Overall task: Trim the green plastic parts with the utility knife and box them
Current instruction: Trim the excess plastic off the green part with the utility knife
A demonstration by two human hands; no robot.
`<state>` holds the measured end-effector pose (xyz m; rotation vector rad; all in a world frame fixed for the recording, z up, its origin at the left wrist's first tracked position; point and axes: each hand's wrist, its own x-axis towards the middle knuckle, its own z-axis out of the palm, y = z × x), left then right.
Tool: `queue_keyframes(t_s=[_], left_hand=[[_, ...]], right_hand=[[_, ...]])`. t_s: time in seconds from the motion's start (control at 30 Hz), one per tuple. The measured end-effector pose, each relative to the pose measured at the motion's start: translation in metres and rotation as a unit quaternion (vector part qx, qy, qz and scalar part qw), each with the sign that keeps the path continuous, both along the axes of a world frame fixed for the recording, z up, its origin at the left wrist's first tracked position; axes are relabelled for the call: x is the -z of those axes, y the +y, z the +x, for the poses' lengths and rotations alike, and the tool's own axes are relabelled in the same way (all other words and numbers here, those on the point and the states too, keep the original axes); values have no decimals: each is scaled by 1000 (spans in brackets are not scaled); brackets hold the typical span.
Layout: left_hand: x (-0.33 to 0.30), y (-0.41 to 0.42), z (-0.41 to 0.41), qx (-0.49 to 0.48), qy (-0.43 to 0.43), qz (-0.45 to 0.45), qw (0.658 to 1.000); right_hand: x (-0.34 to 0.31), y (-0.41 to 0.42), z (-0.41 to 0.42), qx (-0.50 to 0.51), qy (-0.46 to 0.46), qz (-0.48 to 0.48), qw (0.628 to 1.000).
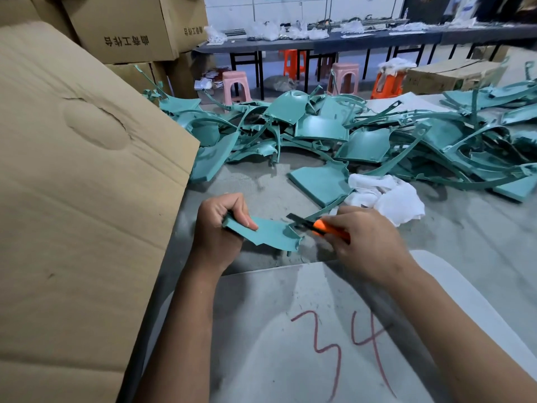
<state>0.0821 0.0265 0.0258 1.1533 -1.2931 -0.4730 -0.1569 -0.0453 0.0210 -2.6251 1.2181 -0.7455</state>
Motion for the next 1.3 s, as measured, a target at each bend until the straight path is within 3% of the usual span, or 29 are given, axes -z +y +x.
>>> queue_keyframes(t_s=[0.1,0.17,0.27,0.47,0.53,0.63,0.73,1.07,1.3], left_hand=[[1,0,2,5,6,1,1000],[2,0,3,7,5,2,1000],[2,0,4,8,8,1,1000],[3,0,7,8,44,2,999],[2,2,6,3,53,-4,999],[1,3,7,-13,51,-18,998],[2,3,8,-22,58,-21,998],[-5,1,3,0,65,-32,997],[1,-1,12,-64,78,-16,995]], right_hand=[[-2,-7,-5,-49,-20,47,997],[3,-9,-4,13,-45,19,999],[8,-9,3,98,3,-28,995],[2,-13,-12,-46,-29,52,997],[5,-18,-13,30,-74,-7,997],[8,-26,-20,211,-93,-103,968],[11,-30,-23,268,-72,-98,956],[10,-28,-23,252,-7,-70,965],[8,-26,-22,231,-13,-81,969]])
